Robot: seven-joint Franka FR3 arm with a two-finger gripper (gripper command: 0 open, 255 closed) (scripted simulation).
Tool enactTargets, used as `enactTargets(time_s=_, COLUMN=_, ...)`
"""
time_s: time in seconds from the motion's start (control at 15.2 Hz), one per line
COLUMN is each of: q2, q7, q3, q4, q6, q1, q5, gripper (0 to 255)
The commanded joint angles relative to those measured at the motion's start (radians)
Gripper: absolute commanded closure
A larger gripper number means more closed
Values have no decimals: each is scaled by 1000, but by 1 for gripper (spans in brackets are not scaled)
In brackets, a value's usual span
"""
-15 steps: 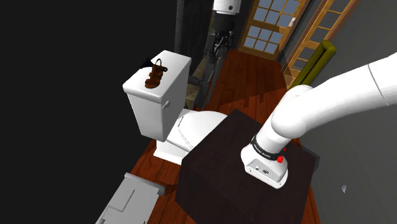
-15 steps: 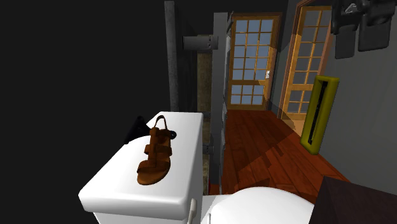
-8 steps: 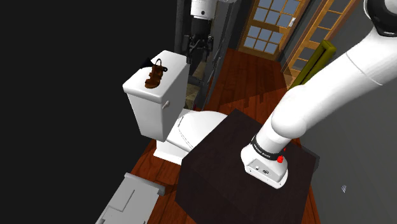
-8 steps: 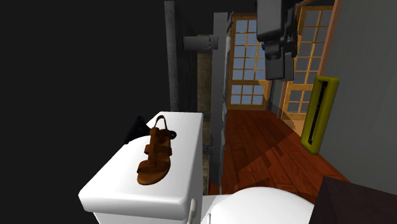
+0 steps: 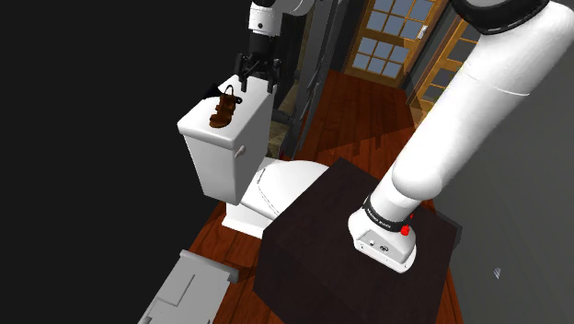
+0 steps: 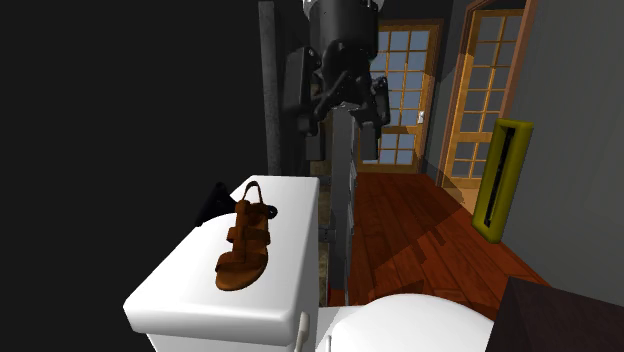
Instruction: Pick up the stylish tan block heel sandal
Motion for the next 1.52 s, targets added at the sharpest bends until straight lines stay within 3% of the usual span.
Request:
enactTargets(time_s=0.0, q2=86, q7=32, q3=-1, q4=71, q6=16, q1=-2, q5=23, gripper=0)
enactTargets(time_s=0.73, q2=521, q7=196, q3=-16, q4=517, q6=16, q1=-33, q5=136, gripper=0)
enactTargets(time_s=1.39, q2=563, q7=170, q3=-13, q4=480, q6=91, q1=-32, q5=146, gripper=0)
enactTargets(time_s=1.45, q2=563, q7=170, q3=-13, q4=480, q6=90, q1=-32, q5=146, gripper=255)
